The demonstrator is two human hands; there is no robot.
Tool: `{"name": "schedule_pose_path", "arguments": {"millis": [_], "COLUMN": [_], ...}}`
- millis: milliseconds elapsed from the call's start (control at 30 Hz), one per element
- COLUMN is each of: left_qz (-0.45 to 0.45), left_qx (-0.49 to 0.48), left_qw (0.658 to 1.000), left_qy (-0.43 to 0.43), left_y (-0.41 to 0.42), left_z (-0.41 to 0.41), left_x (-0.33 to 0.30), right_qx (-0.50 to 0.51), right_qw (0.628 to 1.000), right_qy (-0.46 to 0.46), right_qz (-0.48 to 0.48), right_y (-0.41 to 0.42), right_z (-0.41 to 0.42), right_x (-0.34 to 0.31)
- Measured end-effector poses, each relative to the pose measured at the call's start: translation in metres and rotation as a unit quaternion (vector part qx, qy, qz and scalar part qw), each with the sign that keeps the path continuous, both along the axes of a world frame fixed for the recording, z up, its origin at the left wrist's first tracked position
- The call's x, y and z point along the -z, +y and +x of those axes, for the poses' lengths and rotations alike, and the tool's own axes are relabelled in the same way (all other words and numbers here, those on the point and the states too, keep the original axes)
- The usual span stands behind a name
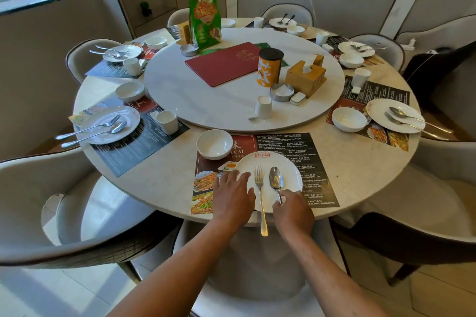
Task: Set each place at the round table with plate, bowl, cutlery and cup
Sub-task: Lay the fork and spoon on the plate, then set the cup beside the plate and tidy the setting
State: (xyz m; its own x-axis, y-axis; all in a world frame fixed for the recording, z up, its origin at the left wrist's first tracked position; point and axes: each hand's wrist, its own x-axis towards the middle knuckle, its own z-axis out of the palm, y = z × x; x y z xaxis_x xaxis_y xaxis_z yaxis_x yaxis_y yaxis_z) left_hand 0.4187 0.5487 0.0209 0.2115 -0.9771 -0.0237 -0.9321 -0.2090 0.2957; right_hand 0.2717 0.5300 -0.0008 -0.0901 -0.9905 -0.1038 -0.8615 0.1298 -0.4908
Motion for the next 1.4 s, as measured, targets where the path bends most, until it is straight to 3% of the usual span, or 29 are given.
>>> {"name": "schedule_pose_path", "arguments": {"millis": [167,500,733,933,1400], "left_qz": [-0.029,-0.111,-0.062,-0.048,-0.023], "left_qx": [0.005,-0.021,-0.115,-0.136,-0.124], "left_qw": [0.999,0.993,0.991,0.99,0.991], "left_qy": [-0.012,-0.017,0.007,0.009,-0.042], "left_y": [-0.015,-0.102,-0.207,-0.262,-0.293], "left_z": [0.006,0.013,0.02,0.027,0.028], "left_x": [-0.005,-0.036,-0.032,-0.012,0.003], "right_qx": [0.002,-0.059,-0.139,-0.185,-0.212], "right_qw": [0.998,0.996,0.988,0.978,0.972], "right_qy": [0.055,0.031,0.044,0.091,0.093], "right_qz": [-0.034,-0.062,-0.048,-0.016,-0.028], "right_y": [-0.006,-0.101,-0.204,-0.269,-0.279], "right_z": [-0.005,-0.014,0.0,0.002,-0.008], "right_x": [-0.018,-0.042,-0.041,-0.013,0.014]}}
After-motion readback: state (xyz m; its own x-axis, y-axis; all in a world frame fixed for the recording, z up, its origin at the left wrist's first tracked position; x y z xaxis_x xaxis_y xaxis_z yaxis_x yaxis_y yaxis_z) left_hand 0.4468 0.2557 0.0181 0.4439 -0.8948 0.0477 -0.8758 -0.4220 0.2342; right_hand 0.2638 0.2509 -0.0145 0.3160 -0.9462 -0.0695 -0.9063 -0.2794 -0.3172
